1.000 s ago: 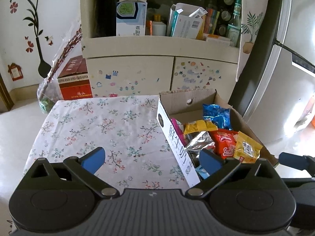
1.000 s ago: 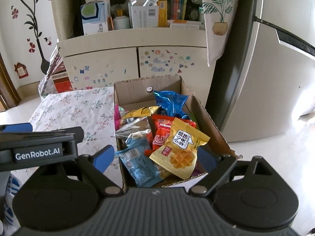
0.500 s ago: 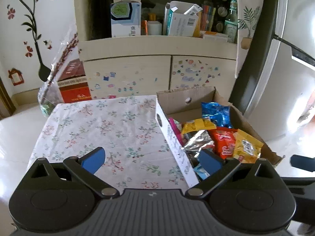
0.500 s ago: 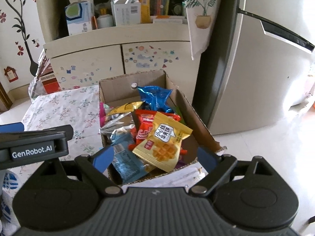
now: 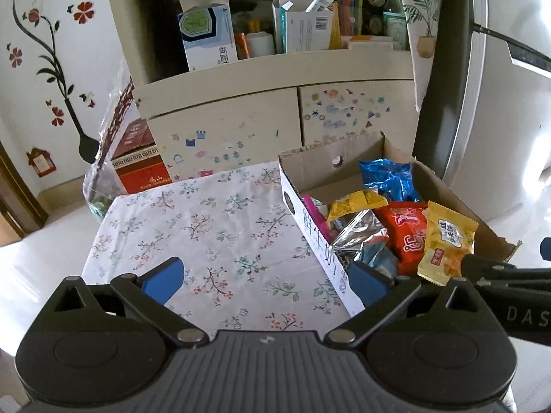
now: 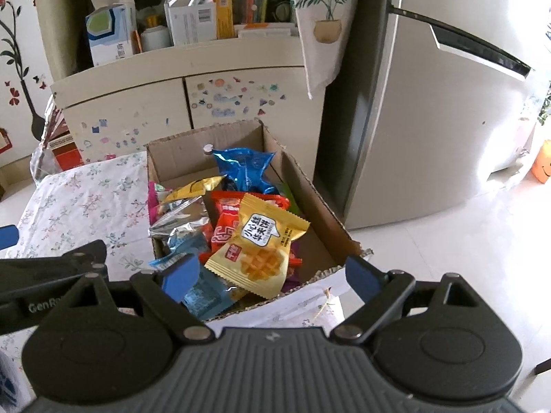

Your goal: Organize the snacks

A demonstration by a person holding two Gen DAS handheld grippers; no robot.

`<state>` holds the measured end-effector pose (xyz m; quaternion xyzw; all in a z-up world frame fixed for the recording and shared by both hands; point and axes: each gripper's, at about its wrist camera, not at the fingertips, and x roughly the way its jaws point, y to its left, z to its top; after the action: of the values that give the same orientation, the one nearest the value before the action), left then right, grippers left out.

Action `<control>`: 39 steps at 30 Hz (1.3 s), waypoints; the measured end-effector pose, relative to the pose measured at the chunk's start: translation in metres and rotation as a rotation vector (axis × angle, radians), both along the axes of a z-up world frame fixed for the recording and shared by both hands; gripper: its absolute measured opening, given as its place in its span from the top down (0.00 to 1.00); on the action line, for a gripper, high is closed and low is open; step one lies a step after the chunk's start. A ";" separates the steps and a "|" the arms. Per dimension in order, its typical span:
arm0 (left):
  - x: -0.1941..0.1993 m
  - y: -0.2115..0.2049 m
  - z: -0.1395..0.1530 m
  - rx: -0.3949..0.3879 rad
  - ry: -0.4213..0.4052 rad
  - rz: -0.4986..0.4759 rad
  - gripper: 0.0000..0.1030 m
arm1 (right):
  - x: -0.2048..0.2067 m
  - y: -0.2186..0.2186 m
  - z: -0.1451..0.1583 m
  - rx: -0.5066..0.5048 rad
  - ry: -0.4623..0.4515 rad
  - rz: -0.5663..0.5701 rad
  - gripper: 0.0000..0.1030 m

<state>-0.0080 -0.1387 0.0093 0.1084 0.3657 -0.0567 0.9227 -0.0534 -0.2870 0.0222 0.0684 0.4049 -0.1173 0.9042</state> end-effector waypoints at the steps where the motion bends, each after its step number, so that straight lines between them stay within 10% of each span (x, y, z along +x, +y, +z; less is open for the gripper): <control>1: 0.000 0.000 0.000 0.002 0.001 0.001 0.00 | 0.000 0.000 0.000 0.001 0.001 -0.002 0.11; 39: 0.002 -0.001 -0.005 0.035 0.035 0.037 0.00 | 0.004 0.004 -0.007 -0.025 0.029 0.004 0.11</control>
<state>-0.0061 -0.1398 0.0046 0.1168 0.3846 -0.0350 0.9150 -0.0491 -0.2826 0.0150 0.0546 0.4164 -0.1212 0.8994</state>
